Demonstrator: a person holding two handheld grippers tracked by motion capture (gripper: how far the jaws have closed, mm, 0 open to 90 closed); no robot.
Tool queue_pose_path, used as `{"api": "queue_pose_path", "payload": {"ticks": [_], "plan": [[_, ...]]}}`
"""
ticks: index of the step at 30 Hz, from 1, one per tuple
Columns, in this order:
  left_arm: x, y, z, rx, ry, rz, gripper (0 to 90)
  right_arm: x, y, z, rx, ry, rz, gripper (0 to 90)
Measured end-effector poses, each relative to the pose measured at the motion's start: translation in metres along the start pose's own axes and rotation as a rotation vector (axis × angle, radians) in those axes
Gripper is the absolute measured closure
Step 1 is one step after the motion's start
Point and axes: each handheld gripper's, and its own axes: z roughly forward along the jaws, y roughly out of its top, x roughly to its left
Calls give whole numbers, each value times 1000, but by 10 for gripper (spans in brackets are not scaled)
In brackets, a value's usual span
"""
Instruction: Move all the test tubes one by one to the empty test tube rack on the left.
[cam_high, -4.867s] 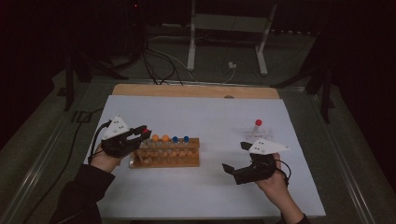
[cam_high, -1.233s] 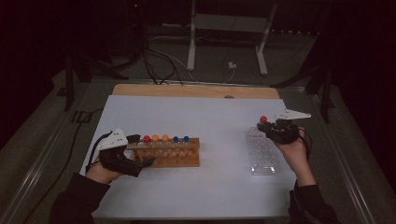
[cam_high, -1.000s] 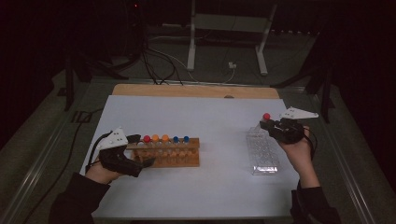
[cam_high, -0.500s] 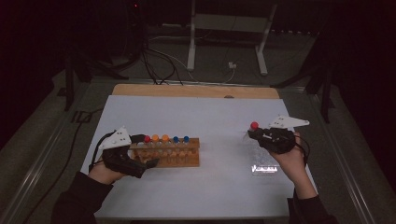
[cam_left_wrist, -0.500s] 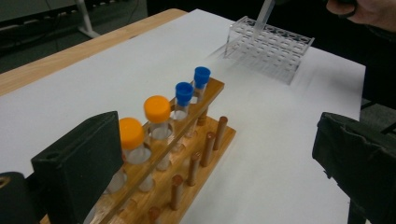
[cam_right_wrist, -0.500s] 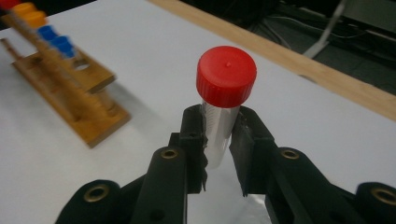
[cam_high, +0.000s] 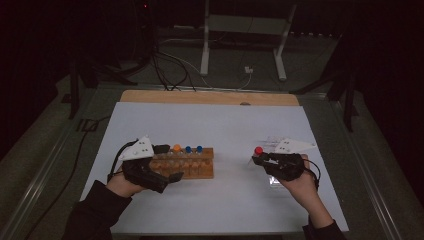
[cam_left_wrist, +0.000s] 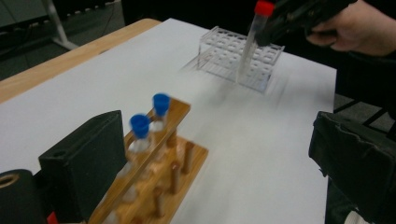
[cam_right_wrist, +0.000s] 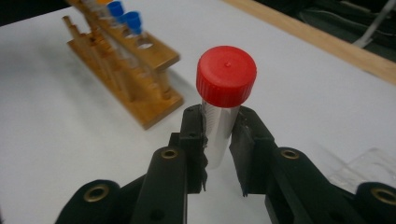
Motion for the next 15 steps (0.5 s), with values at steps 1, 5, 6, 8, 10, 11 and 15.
{"api": "queue_pose_path", "payload": {"ticks": [1,5,6,8,10,11,15], "plan": [[-2,1,2,-5,-10,2,50,3,-1,1,2,8,-1,751],[-12,6,12,-8,-39,12,60,15,-3,5,14,41,-4,751],[-15,7,15,-5,-51,18,65,17,-3,6,17,53,-4,751],[-19,9,21,-1,-67,23,76,23,-4,9,25,65,-15,751],[-24,11,28,6,-83,40,81,28,-4,12,33,77,-23,751],[-26,12,31,5,-82,47,113,30,-4,12,33,83,-25,751],[-34,16,44,6,-105,64,170,38,-4,15,35,111,-37,751]]}}
